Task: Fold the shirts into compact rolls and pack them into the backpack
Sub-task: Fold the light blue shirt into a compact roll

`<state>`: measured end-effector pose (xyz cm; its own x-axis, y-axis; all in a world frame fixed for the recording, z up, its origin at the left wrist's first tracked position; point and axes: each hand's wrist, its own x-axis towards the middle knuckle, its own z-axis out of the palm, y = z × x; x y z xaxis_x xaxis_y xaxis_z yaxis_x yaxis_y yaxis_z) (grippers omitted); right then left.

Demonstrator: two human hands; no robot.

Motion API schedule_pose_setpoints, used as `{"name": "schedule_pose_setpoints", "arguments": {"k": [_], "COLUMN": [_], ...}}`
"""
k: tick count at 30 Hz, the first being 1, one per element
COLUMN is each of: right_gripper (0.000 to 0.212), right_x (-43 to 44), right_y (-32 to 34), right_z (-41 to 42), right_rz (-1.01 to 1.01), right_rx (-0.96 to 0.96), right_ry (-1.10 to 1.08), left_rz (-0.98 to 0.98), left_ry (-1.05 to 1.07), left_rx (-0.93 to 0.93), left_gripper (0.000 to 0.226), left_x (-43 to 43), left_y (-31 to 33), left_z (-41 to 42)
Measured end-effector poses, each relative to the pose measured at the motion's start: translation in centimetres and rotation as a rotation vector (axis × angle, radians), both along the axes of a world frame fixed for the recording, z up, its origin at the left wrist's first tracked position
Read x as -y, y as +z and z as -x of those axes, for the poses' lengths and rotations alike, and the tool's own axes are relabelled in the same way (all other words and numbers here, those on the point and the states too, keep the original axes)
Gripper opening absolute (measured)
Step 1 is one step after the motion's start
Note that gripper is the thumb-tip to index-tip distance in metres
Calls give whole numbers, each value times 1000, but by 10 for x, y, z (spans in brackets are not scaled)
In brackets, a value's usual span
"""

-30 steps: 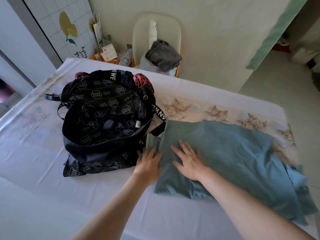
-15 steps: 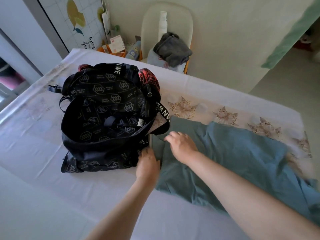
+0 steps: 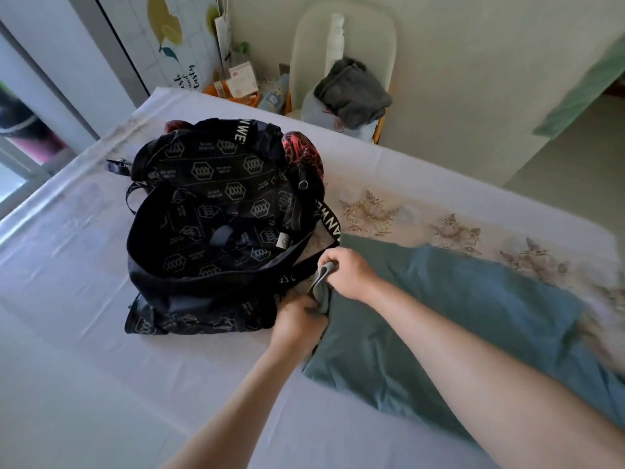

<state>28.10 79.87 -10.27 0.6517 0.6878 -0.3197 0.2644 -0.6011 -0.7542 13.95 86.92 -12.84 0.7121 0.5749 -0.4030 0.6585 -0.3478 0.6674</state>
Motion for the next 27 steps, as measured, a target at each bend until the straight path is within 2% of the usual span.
{"name": "schedule_pose_setpoints", "arguments": {"k": [3,6,9,11,13,15,17,19,21,23,25,27], "right_gripper": [38,41,46,41,43,47,43,41,48,60,67,67], "right_x": [27,57,87,104,114,116,109,97,84,74,71,73], "right_y": [5,1,-3,-2,-5,-7,-6,-3,0,0,-2,-7], "right_z": [-12,-20,-19,-13,-6,3,11,17,19,13,1,-9], "right_rz": [-83,-50,10,224,538,627,501,374,327,404,529,593], "right_rx": [-63,49,326,515,592,613,684,745,772,733,738,712], "right_ry": [-148,-191,-73,108,223,174,118,164,302,438,540,527], "left_rz": [118,64,-65,-32,-29,-90,-166,-215,-176,-142,-151,-157], "left_ry": [120,98,-306,-602,-743,-664,-460,-329,-333,-381,-428,-488], "left_rx": [108,244,238,45,-71,9,107,145,43,-103,-204,-273], "left_gripper": [28,40,36,36,25,19,15,12,25,38,31,25], "left_x": [0,-1,9,25,37,39,36,35,36,36,33,29], "left_y": [12,25,29,27,19,12,7,8,9,7,5,4], "left_z": [0,4,7,10,12,12,12,12,11,9,6,8]}}
